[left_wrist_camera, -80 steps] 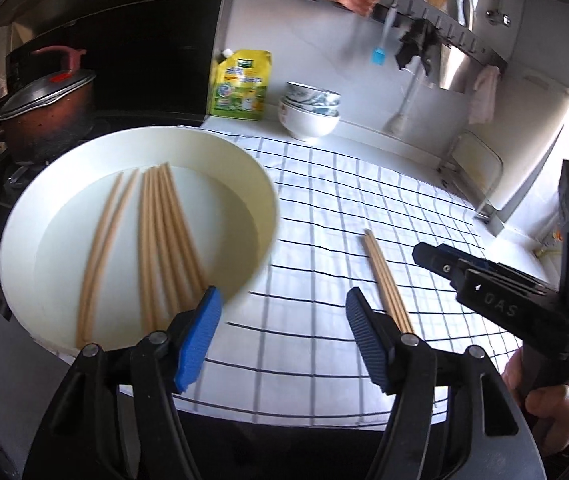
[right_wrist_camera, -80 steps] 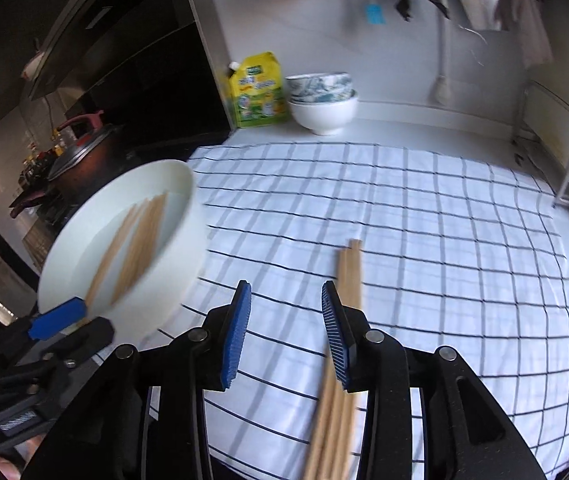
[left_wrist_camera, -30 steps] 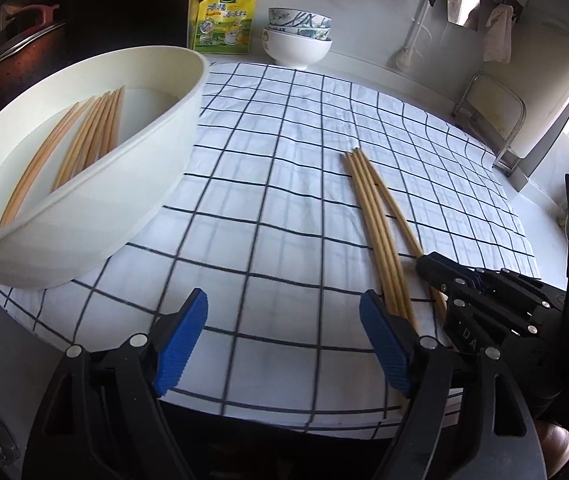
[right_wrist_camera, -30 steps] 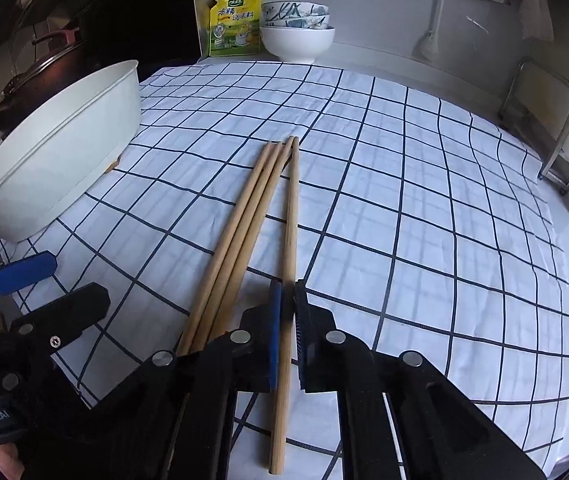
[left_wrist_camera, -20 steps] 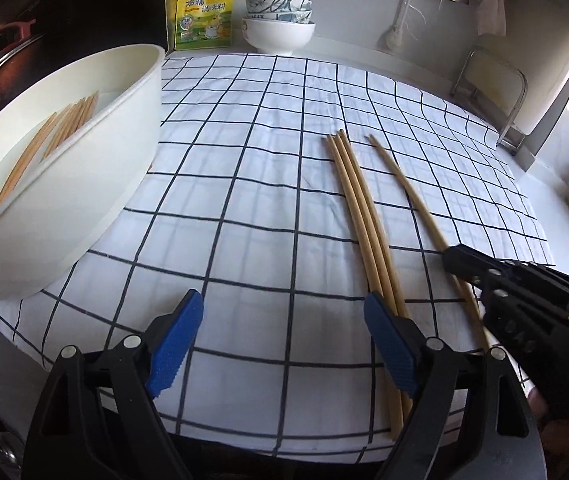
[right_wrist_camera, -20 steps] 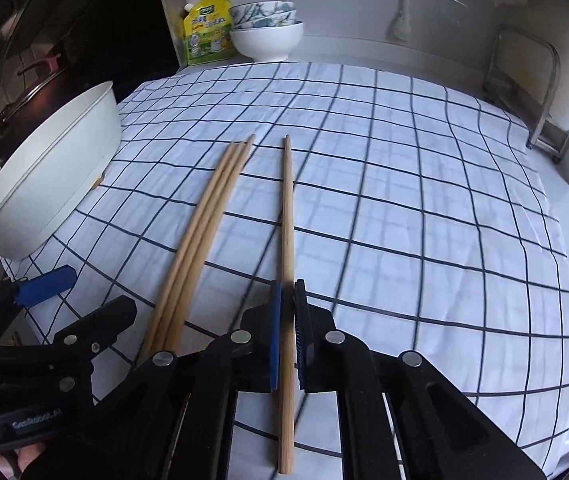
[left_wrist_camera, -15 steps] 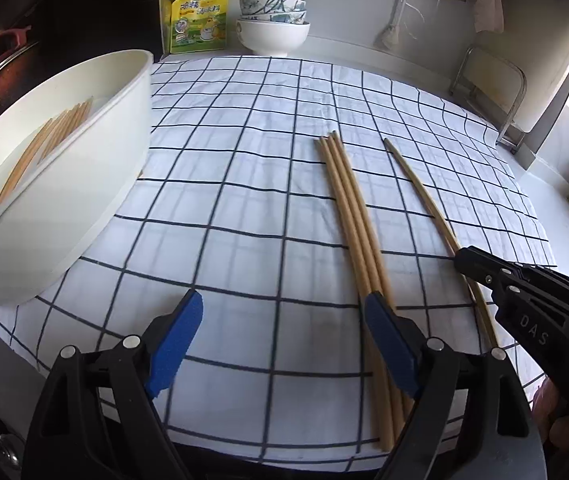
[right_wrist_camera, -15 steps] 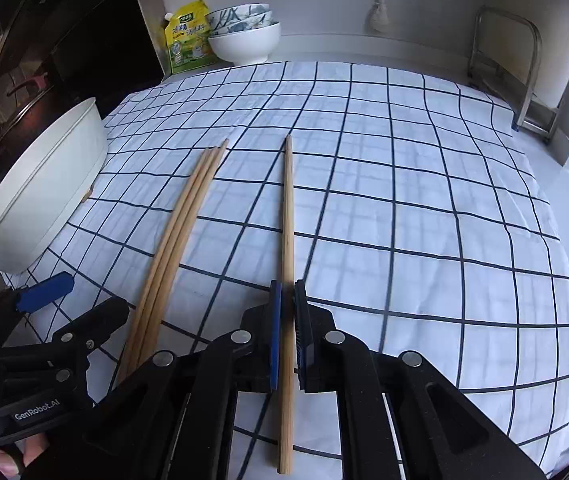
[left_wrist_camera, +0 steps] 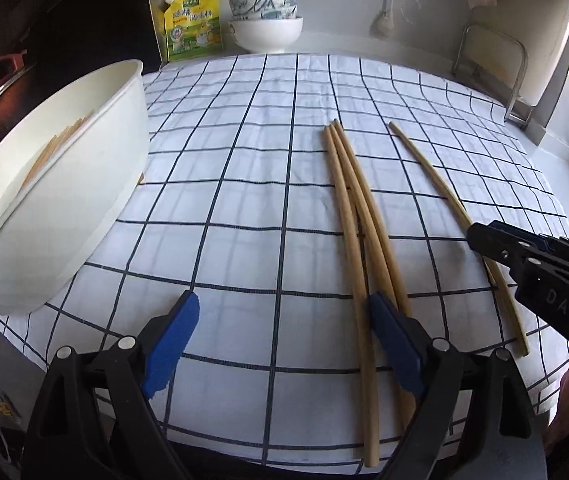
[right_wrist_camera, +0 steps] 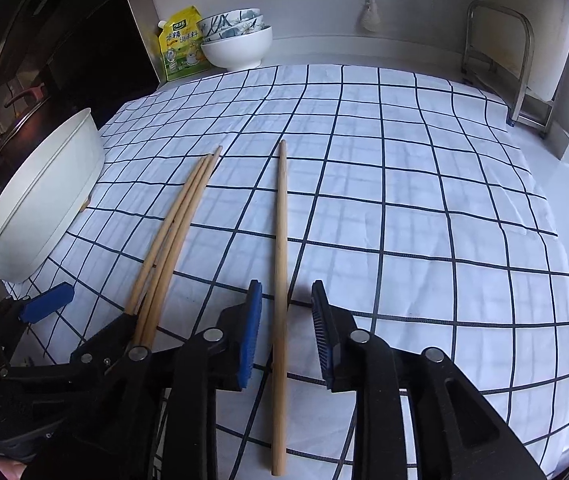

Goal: Organize utensils
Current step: 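Push single chopsticks out of the row with the left tool while the right tool does the same, then close the left tool on one chopstick while the right tool grasps another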

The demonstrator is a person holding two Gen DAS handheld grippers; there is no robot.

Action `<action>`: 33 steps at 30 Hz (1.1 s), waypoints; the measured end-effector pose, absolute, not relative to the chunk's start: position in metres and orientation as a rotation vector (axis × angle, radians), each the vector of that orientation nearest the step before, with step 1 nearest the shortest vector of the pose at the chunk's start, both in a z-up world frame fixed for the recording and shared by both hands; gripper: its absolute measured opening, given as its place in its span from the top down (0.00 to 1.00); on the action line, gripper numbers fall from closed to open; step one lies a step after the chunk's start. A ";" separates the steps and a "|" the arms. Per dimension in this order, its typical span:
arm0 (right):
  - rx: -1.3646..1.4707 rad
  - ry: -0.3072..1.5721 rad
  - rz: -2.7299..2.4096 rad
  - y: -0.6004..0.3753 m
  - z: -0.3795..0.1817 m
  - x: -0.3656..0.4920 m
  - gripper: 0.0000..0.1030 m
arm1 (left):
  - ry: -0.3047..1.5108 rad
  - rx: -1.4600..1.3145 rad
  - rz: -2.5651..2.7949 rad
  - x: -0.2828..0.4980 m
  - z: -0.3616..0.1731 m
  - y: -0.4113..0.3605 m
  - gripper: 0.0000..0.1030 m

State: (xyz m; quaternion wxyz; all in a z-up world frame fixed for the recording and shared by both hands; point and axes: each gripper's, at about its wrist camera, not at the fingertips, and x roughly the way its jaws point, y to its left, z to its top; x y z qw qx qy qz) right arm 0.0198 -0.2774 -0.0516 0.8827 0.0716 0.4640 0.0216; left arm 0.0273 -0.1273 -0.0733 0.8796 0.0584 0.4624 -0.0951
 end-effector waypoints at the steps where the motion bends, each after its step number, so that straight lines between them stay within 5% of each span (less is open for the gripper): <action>1: 0.148 0.966 0.044 -0.277 -0.052 0.020 0.76 | 0.965 0.123 -0.198 0.027 -0.073 -0.126 0.17; 7: 0.110 0.961 0.023 -0.273 -0.052 0.023 0.76 | 0.961 0.109 -0.194 0.038 -0.074 -0.128 0.17; 10: 0.073 0.951 -0.004 -0.269 -0.054 0.026 0.76 | 0.958 0.098 -0.203 0.044 -0.074 -0.132 0.25; 15: -0.011 0.942 -0.020 -0.258 -0.056 0.027 0.77 | 0.948 0.108 -0.235 0.045 -0.070 -0.142 0.56; 20: -0.048 0.944 -0.002 -0.251 -0.055 0.027 0.93 | 0.951 0.117 -0.283 0.042 -0.069 -0.148 0.91; 33: 0.064 0.919 0.022 -0.259 -0.045 0.020 0.94 | 0.964 0.047 -0.330 0.037 -0.055 -0.131 0.93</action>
